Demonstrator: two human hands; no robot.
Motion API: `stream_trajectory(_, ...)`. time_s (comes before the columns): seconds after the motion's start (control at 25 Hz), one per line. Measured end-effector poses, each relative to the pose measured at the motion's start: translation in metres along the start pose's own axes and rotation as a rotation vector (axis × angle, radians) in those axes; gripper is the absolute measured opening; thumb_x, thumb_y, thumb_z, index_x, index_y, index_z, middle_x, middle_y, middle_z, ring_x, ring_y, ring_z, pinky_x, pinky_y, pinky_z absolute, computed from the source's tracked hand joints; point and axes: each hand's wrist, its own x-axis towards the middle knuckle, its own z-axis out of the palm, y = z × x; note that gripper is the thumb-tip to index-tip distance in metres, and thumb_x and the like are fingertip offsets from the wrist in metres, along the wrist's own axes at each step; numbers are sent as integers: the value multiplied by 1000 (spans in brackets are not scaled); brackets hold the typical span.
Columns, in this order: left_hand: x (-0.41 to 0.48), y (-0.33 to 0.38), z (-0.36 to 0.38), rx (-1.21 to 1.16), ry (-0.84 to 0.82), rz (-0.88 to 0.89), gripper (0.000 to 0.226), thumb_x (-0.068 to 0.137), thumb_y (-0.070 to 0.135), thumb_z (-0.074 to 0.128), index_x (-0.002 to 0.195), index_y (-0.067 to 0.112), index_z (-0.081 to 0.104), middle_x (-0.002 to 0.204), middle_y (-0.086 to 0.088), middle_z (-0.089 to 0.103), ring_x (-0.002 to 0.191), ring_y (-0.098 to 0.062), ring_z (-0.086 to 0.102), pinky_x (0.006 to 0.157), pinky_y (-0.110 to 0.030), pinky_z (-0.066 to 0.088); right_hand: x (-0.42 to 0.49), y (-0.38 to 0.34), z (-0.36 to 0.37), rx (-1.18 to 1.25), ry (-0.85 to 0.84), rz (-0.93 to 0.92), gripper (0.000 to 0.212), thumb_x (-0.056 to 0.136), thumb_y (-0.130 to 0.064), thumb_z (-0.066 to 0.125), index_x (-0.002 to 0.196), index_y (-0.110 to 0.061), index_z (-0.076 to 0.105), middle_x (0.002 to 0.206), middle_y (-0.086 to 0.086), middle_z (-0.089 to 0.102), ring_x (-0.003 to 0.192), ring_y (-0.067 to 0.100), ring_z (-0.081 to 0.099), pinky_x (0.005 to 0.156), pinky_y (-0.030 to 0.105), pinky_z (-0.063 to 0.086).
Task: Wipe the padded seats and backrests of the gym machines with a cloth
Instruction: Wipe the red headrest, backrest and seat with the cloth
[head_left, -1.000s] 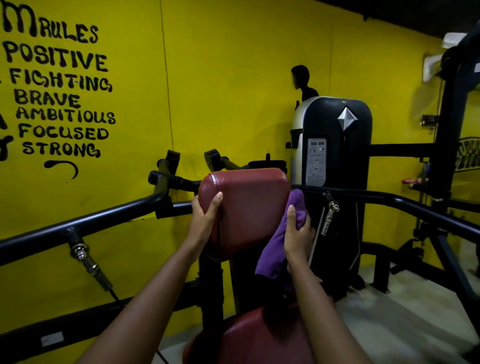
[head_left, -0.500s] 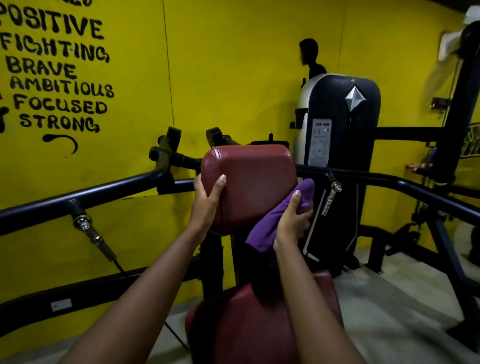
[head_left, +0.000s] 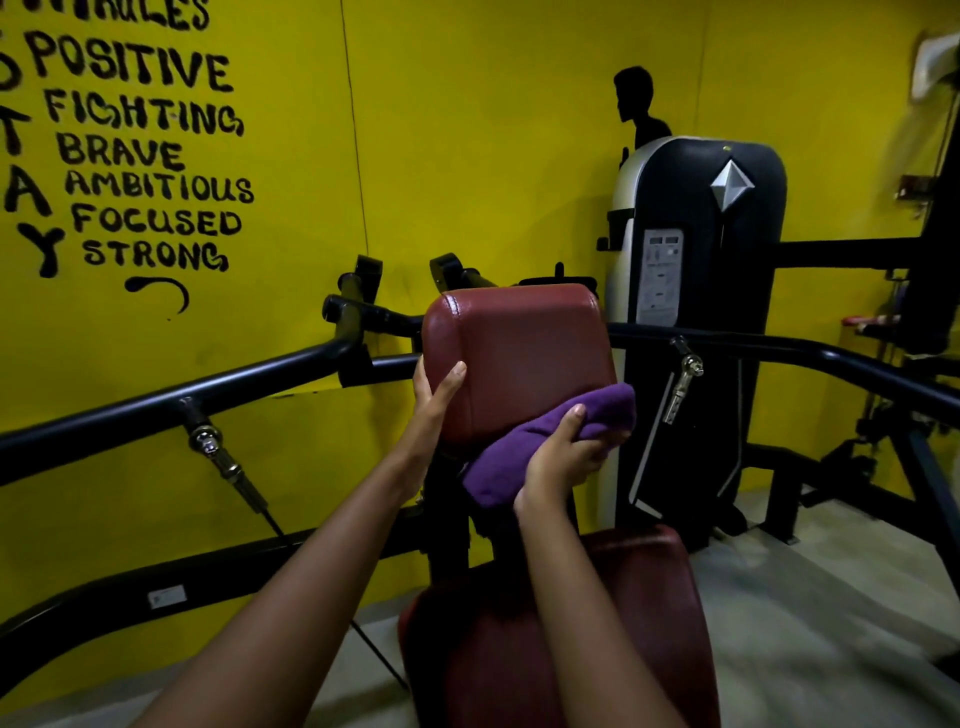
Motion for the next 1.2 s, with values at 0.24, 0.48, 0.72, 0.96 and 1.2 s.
stream_trajectory(0.24, 0, -1, -4, -55, -31, -6, 89, 73, 64, 59, 147, 38, 18, 148, 5, 38, 128, -14, 47, 108, -41, 40, -35, 8, 11, -109, -156, -40, 83, 90, -49, 40, 146, 1, 5, 153, 28, 8, 142, 39, 14, 115, 39, 13)
stream_trajectory(0.48, -4, 0, -13, -13, -124, -114, 100, 68, 79, 55, 148, 27, 26, 147, 1, 43, 130, -14, 47, 109, -35, 39, -77, 31, -8, -132, -371, -287, 66, 94, -19, 51, 146, -6, 13, 153, 23, 12, 144, 33, 12, 112, 23, 6)
stream_trajectory(0.72, -35, 2, -9, -179, 96, -59, 42, 102, 36, 22, 129, 18, 47, 114, 8, 59, 88, 3, 61, 60, -5, 48, -69, 3, -42, -344, -496, -827, 62, 89, -8, 50, 143, -27, 26, 152, 9, 23, 134, 15, 19, 108, 20, 13)
stream_trajectory(0.96, -40, -14, -18, -284, 384, -43, 49, 100, 38, 30, 141, 15, 40, 136, -3, 48, 124, -16, 45, 76, -18, 37, -5, -59, 23, -972, -505, -1656, 59, 75, -41, 42, 132, -28, 49, 142, 10, 46, 126, 28, 30, 97, 41, 32)
stream_trajectory(1.2, -33, -30, -15, -340, 457, -61, 43, 99, 40, 32, 132, 16, 47, 125, 0, 57, 112, -13, 52, 85, -17, 37, 14, -47, 27, -1101, -599, -2014, 53, 76, -56, 49, 122, -32, 57, 133, 7, 53, 131, 29, 29, 97, 46, 26)
